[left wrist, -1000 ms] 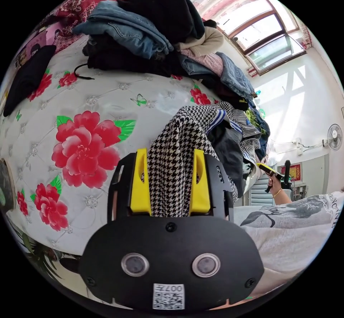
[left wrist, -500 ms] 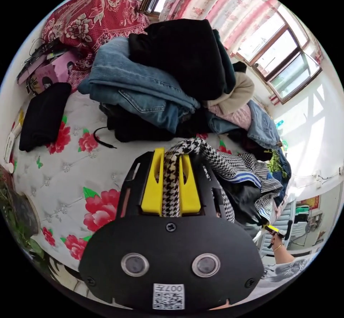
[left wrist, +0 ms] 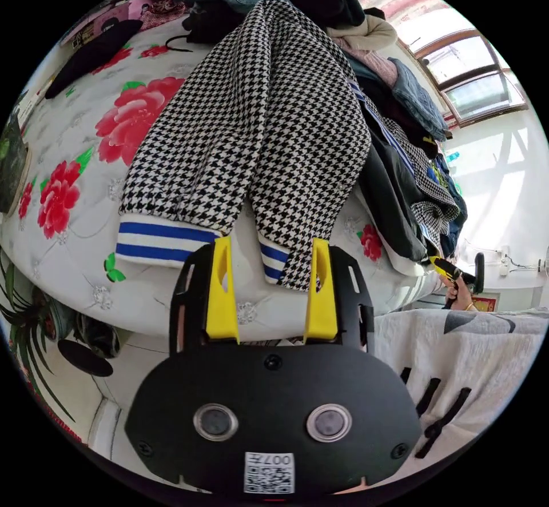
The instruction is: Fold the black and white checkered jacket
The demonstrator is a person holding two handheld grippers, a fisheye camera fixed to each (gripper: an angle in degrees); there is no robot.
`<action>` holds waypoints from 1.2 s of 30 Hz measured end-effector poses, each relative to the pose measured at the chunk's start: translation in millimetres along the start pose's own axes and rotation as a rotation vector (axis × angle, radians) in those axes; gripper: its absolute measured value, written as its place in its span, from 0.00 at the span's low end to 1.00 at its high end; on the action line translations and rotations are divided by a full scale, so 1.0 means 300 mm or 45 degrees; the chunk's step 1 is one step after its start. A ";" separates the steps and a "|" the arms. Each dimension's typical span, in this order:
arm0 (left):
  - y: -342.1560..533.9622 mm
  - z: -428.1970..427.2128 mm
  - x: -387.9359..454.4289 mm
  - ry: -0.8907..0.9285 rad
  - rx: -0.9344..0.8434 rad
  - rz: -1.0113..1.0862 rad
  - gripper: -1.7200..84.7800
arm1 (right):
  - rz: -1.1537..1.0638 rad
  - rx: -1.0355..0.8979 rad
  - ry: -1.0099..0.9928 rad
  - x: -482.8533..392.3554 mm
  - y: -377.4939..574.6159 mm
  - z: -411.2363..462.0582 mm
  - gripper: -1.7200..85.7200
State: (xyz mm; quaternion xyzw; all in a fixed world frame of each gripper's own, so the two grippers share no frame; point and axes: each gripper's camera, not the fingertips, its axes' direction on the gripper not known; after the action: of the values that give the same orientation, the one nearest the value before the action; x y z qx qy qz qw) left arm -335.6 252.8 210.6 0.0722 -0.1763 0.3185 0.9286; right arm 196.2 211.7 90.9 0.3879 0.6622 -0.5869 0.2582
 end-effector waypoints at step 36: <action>0.552 -0.316 -0.072 -0.035 0.186 -0.046 0.15 | -0.669 0.278 -0.441 -0.235 0.137 -0.172 0.08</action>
State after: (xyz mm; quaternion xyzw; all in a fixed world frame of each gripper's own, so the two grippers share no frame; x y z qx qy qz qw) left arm -427.0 394.3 118.2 0.1473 -0.1642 0.3128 0.9239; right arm 275.6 247.7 132.5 0.1239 0.6189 -0.7581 0.1637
